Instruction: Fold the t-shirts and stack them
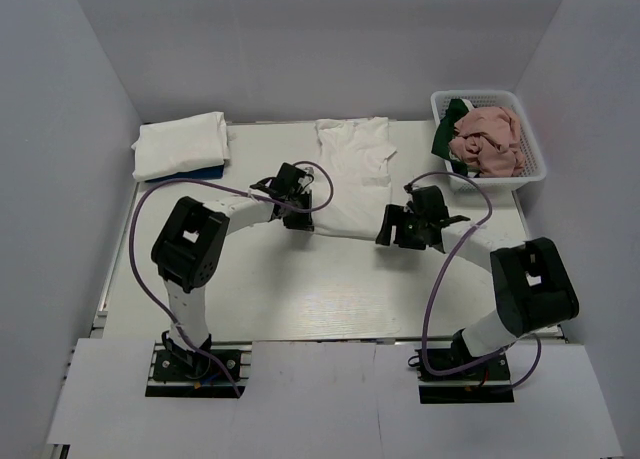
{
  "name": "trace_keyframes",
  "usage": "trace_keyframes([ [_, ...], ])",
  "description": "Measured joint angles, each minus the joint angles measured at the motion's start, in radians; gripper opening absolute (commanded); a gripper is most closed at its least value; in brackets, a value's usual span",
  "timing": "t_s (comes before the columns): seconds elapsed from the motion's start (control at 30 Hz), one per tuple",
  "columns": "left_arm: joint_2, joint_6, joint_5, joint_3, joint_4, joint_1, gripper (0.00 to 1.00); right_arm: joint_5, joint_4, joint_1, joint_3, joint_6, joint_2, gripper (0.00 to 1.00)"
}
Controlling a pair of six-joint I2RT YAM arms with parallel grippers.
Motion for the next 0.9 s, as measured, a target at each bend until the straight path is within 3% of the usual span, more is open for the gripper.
trace_keyframes([
  [0.13,0.023,0.025,0.025,0.023,0.011,0.000,0.00,-0.033,0.082,0.000,0.009,-0.017,0.054,0.59],
  [0.17,0.023,0.028,0.029,0.023,0.011,0.000,0.00,-0.036,0.106,0.000,0.010,-0.021,0.066,0.43],
  [0.23,0.023,0.031,0.033,0.023,0.011,0.000,0.00,-0.035,0.135,0.000,0.013,-0.031,0.086,0.29],
  [0.27,0.023,0.033,0.034,0.023,0.012,0.000,0.00,-0.040,0.146,0.000,0.013,-0.029,0.099,0.13],
  [0.33,0.019,0.035,0.035,0.018,0.015,0.000,0.00,-0.040,0.163,0.000,0.011,-0.035,0.105,0.00],
  [0.53,-0.062,0.038,0.043,-0.064,0.007,-0.004,0.00,-0.049,0.152,0.003,-0.031,-0.043,0.044,0.00],
  [0.7,-0.312,0.038,0.070,-0.243,-0.031,-0.031,0.00,-0.151,0.015,0.013,-0.097,-0.043,-0.204,0.00],
  [0.9,-0.586,0.035,0.120,-0.299,-0.117,-0.060,0.00,-0.290,-0.175,0.018,-0.100,-0.045,-0.494,0.00],
])
